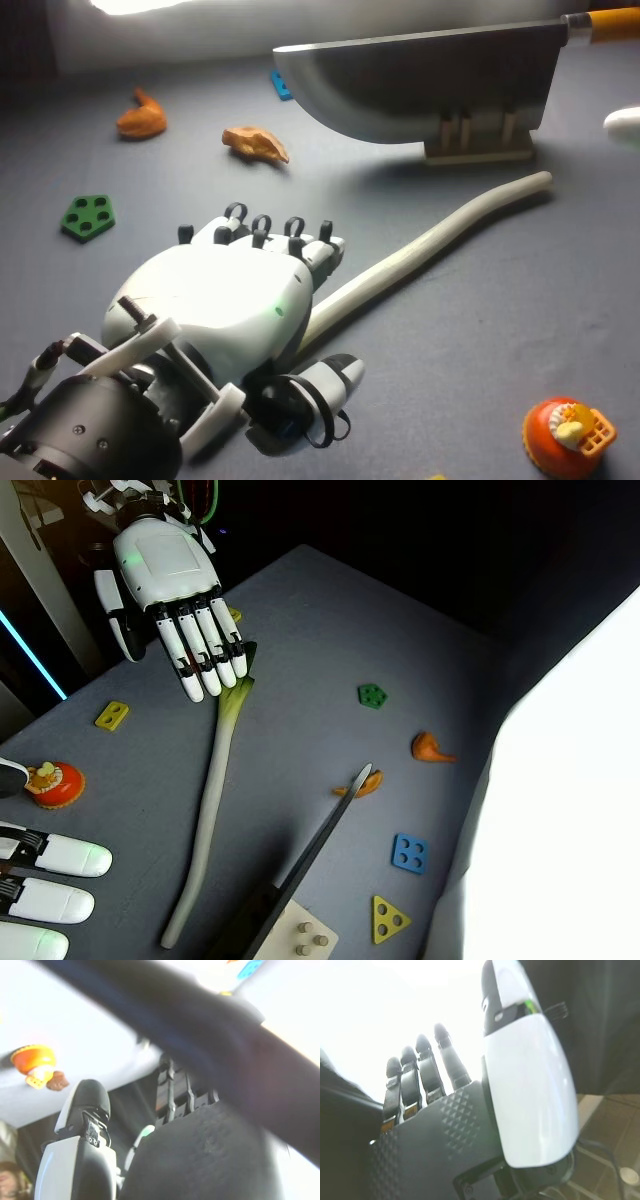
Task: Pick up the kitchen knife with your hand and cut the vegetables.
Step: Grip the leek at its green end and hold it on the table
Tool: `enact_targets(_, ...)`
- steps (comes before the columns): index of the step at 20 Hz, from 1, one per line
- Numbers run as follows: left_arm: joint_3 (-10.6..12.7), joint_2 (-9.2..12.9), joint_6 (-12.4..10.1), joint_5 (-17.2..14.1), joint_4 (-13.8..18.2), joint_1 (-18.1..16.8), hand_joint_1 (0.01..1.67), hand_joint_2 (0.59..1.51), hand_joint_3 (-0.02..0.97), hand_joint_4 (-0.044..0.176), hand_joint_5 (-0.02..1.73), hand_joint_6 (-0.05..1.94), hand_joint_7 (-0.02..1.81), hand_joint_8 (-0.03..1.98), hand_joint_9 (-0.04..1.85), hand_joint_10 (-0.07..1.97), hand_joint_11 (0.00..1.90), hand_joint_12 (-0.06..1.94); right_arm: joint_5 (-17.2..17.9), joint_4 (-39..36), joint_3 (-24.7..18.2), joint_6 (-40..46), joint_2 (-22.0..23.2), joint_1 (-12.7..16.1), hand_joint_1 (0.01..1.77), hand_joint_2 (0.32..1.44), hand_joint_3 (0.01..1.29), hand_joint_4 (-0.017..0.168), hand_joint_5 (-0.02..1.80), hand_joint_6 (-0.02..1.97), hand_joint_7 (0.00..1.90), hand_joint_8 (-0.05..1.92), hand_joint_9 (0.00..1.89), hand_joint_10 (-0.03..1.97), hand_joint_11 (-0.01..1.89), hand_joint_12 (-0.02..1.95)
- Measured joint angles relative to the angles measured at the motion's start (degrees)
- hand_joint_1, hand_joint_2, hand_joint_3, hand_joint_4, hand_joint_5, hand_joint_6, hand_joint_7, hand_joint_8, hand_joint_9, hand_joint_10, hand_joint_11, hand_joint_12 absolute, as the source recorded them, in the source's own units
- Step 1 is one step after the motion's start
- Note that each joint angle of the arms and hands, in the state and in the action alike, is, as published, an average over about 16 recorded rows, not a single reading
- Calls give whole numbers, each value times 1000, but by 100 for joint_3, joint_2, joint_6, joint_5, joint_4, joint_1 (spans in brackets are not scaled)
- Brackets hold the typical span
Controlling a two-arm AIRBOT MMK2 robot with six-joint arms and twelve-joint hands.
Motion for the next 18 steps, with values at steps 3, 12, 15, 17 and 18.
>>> enact_targets(3,-12,-2,1,156,-122,-34,500,1323,15,4,246,8,254,7,244,35,18,635,49,-121,245,266,-109,-27,595,1034,24,5,89,69,95,39,68,74,47,116)
enact_targets(12,-103,-28,-3,631,-579,-41,622,1320,18,3,261,-8,250,-9,217,16,16,551,139,-800,1310,1519,-715,-174,1026,928,17,26,19,28,17,15,16,26,20,5)
enact_targets(15,-132,-42,-34,743,-660,34,682,1319,18,2,259,-8,245,-9,205,16,16,515,139,-1071,1726,2003,-969,-254,1123,924,17,28,19,29,12,15,15,25,21,9)
enact_targets(17,-147,-58,-73,799,-673,97,726,1320,18,3,262,-8,240,-9,197,16,17,505,139,-1223,1993,2291,-1140,-311,1152,933,17,30,20,29,12,15,15,25,21,9)
enact_targets(18,-151,-72,-103,822,-665,133,746,1321,18,3,263,-8,238,-9,195,16,17,502,139,-1280,2120,2403,-1224,-340,1163,939,17,31,20,29,12,15,15,24,20,9)
